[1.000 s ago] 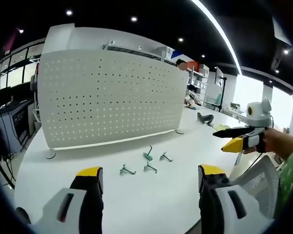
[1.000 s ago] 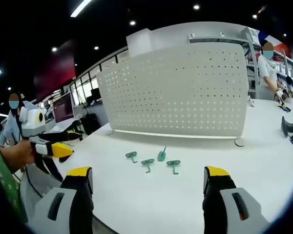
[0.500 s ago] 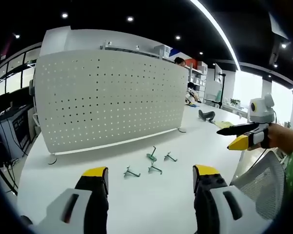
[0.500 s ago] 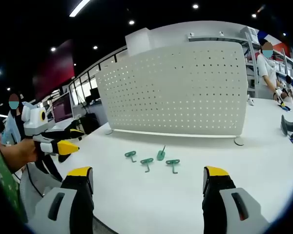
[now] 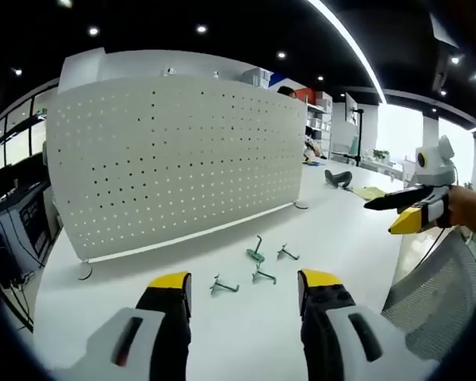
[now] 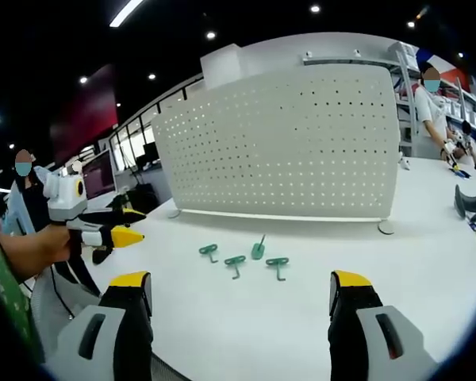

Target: Insert the hook assembly into the mounting plate slot until the hook locks in place.

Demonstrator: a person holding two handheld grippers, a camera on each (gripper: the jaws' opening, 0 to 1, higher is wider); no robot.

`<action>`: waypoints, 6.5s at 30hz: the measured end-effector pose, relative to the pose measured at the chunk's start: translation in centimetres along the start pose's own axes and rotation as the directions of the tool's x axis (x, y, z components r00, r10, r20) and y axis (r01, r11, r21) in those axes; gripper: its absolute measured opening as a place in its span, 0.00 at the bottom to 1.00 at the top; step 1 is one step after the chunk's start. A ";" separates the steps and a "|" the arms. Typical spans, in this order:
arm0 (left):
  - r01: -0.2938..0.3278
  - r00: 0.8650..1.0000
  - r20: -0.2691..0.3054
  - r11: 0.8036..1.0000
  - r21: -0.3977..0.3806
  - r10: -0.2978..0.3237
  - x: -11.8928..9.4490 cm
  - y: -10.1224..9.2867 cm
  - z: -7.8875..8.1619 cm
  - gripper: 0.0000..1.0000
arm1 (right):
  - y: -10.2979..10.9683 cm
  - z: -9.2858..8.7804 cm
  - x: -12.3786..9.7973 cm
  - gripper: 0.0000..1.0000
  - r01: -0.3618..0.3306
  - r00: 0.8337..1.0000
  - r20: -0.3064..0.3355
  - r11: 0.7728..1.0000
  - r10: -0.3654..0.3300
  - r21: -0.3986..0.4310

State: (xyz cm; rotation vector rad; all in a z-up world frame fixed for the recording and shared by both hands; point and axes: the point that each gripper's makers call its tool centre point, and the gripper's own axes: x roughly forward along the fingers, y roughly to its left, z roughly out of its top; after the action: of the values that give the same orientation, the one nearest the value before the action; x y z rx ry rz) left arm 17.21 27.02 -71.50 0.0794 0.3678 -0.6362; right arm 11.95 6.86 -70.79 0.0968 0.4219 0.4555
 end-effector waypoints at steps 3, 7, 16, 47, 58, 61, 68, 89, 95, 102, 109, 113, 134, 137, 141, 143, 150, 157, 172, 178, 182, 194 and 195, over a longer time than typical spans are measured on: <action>0.001 1.000 -0.015 1.000 0.011 -0.001 0.7 0.3 -0.4 0.52 | 0.0 -0.1 0.1 0.94 0.000 1.000 -0.001 1.000 0.000 0.001; 0.002 0.999 -0.039 1.000 0.031 0.000 1.9 0.8 -1.0 0.49 | 0.0 -0.2 0.1 0.94 0.002 1.000 -0.004 1.000 -0.001 0.004; 0.004 0.997 -0.078 0.999 0.051 0.000 4.4 2.0 -2.3 0.39 | -0.4 -0.5 0.2 0.94 0.011 1.000 -0.014 1.000 -0.011 0.011; 0.034 0.973 -0.232 0.993 0.112 -0.007 10.4 4.0 -7.6 0.18 | -1.9 -0.7 0.7 0.93 0.039 0.998 -0.041 0.999 -0.038 0.019; 0.031 0.972 -0.237 0.991 0.129 0.000 11.1 4.1 -7.9 0.13 | -2.2 -0.7 0.7 0.93 0.045 0.998 -0.047 0.999 -0.044 0.022; 0.032 0.969 -0.246 0.989 0.142 0.004 11.3 4.1 -8.2 0.12 | -2.4 -0.6 0.7 0.92 0.049 0.998 -0.046 0.998 -0.048 0.024; 0.031 0.967 -0.256 0.990 0.140 0.006 11.4 4.3 -8.6 0.09 | -2.5 -0.8 0.7 0.92 0.054 0.997 -0.051 0.998 -0.053 0.028; 0.027 0.967 -0.255 0.988 0.150 0.012 12.2 4.6 -8.2 0.02 | -2.8 -0.8 0.8 0.92 0.061 0.997 -0.054 0.998 -0.060 0.031; 0.018 0.968 -0.252 0.994 0.103 0.008 12.2 4.8 -8.3 0.02 | -2.7 -0.8 0.8 0.92 0.060 0.997 -0.053 0.998 -0.058 0.029; 0.014 0.973 -0.232 1.000 0.026 -0.007 11.6 4.7 -7.9 0.02 | -2.5 -0.8 1.0 0.91 0.052 0.997 -0.054 0.998 -0.050 0.024; 0.017 0.977 -0.210 0.999 -0.030 -0.023 11.0 4.5 -7.3 0.02 | -1.9 -0.2 1.3 0.91 0.036 0.998 -0.045 0.999 -0.036 0.017; 0.017 0.982 -0.187 0.998 -0.067 -0.030 10.6 4.2 -6.7 0.02 | -1.8 0.0 1.3 0.91 0.032 0.999 -0.041 0.999 -0.031 0.014; 0.053 0.999 0.012 0.985 -0.167 -0.052 7.8 1.2 -0.2 0.02 | 0.5 3.0 2.3 0.79 -0.030 0.999 0.034 0.999 0.029 0.037; 0.070 0.997 0.053 0.983 -0.168 -0.061 7.1 0.3 1.3 0.02 | 1.2 3.6 2.4 0.76 -0.049 0.998 0.046 0.998 0.047 0.043; 0.090 0.992 0.100 0.984 -0.156 -0.075 6.2 -0.8 2.9 0.02 | 1.9 4.2 2.6 0.67 -0.075 0.995 0.065 0.995 0.071 0.062; 0.099 0.989 0.121 0.983 -0.154 -0.081 5.7 -1.2 3.6 0.02 | 2.2 4.4 2.7 0.63 -0.086 0.994 0.068 0.994 0.082 0.069; 0.129 0.980 0.172 0.981 -0.142 -0.104 4.4 -2.7 5.3 0.02 | 3.0 4.9 2.5 0.47 -0.110 0.991 0.082 0.990 0.103 0.084; 0.161 0.970 0.202 0.978 -0.136 -0.132 3.6 -4.3 6.2 0.02 | 3.9 5.5 2.5 0.33 -0.152 0.985 0.101 0.979 0.140 0.133; 0.200 0.954 0.254 0.971 -0.132 -0.163 2.7 -6.1 7.8 0.02 | 5.6 7.5 2.7 0.19 -0.234 0.966 0.165 0.944 0.199 0.234; 0.212 0.947 0.270 0.969 -0.125 -0.172 2.5 -6.8 8.5 0.02 | 6.0 8.5 3.0 0.17 -0.249 0.961 0.182 0.938 0.209 0.242; 0.214 0.942 0.288 0.968 -0.130 -0.170 2.5 -7.0 9.0 0.02 | 6.3 8.9 3.4 0.15 -0.256 0.959 0.189 0.935 0.213 0.244; 0.209 0.936 0.314 0.969 -0.130 -0.160 3.0 -7.0 9.7 0.02 | 5.9 10.1 5.1 0.10 -0.253 0.958 0.203 0.927 0.201 0.277; 0.207 0.935 0.317 0.970 -0.129 -0.158 3.0 -7.0 9.8 0.02 | 6.0 10.2 5.2 0.10 -0.253 0.958 0.202 0.927 0.202 0.277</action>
State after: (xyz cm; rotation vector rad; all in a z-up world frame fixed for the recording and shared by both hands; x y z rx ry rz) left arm 18.34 17.86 -63.18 -0.2087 0.1263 -0.7885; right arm 18.00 14.56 -62.37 0.4821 0.3097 0.6058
